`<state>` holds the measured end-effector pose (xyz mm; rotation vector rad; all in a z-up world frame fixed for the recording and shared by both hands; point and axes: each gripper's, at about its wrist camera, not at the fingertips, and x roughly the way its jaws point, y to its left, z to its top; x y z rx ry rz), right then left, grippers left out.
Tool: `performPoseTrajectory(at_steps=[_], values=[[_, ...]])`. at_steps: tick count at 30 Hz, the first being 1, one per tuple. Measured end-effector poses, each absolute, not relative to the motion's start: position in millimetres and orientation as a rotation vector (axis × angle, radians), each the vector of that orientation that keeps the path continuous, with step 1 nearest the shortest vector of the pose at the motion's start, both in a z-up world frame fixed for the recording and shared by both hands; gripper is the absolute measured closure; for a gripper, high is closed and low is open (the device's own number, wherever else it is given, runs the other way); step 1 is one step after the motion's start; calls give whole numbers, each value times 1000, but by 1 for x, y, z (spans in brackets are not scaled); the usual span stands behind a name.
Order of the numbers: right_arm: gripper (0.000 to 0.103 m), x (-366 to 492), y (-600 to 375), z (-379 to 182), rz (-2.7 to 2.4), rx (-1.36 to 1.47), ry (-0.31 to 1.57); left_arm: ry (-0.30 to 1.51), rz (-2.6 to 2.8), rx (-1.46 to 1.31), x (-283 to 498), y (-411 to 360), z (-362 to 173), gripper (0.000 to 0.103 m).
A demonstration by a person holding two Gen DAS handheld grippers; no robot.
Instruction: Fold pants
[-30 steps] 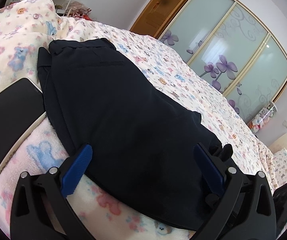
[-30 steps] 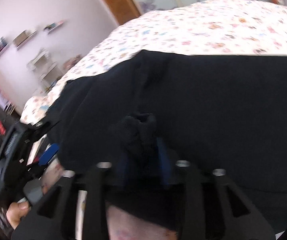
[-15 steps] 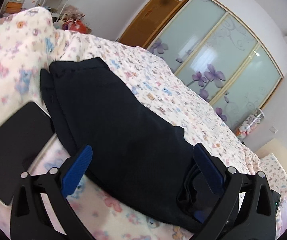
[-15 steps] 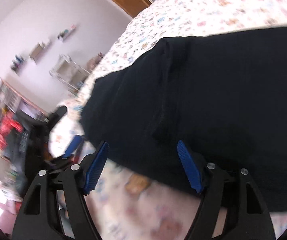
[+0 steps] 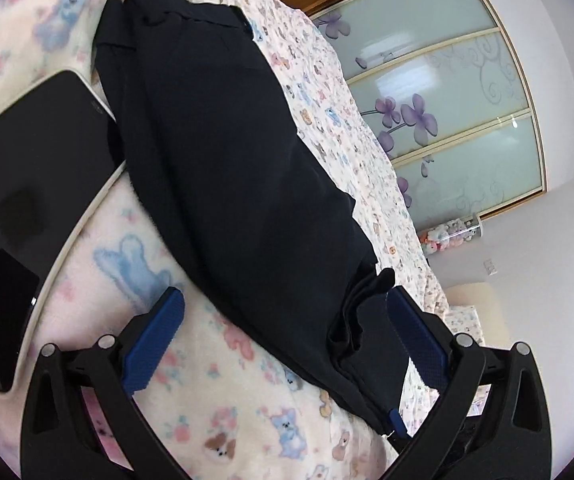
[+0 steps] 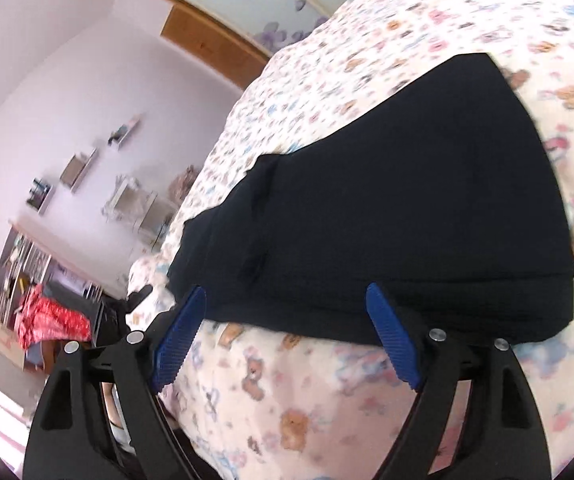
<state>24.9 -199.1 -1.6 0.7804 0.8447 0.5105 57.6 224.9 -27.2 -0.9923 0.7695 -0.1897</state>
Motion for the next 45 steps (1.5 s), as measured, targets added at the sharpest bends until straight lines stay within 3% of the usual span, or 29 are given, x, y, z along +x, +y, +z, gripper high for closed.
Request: performPoseTrajectory(at_steps=[11,15,19,21,26,30,33,45], values=[[19,22,-189,-1,557,745,870,750,-172,-1083,89,233,-34,2],[19,17,-190,-1,560,740,871,630,-214,-1123,90,234,-28,2],[19,14,-193,1,560,722,864,538,-260,-945,87,214,0,2],[19,12,-195,1,555,723,863,556,-246,-871,90,207,4,2],[19,8,-201,3,548,729,852,720,-170,-1087,96,230,-42,5],[19,8,-206,3,544,734,850,766,-193,-1062,88,224,-39,8],[19,9,-208,3,542,744,845,752,-191,-1061,88,220,-35,2],[19,11,-201,3,529,649,846,708,89,-1111,155,248,-36,2]])
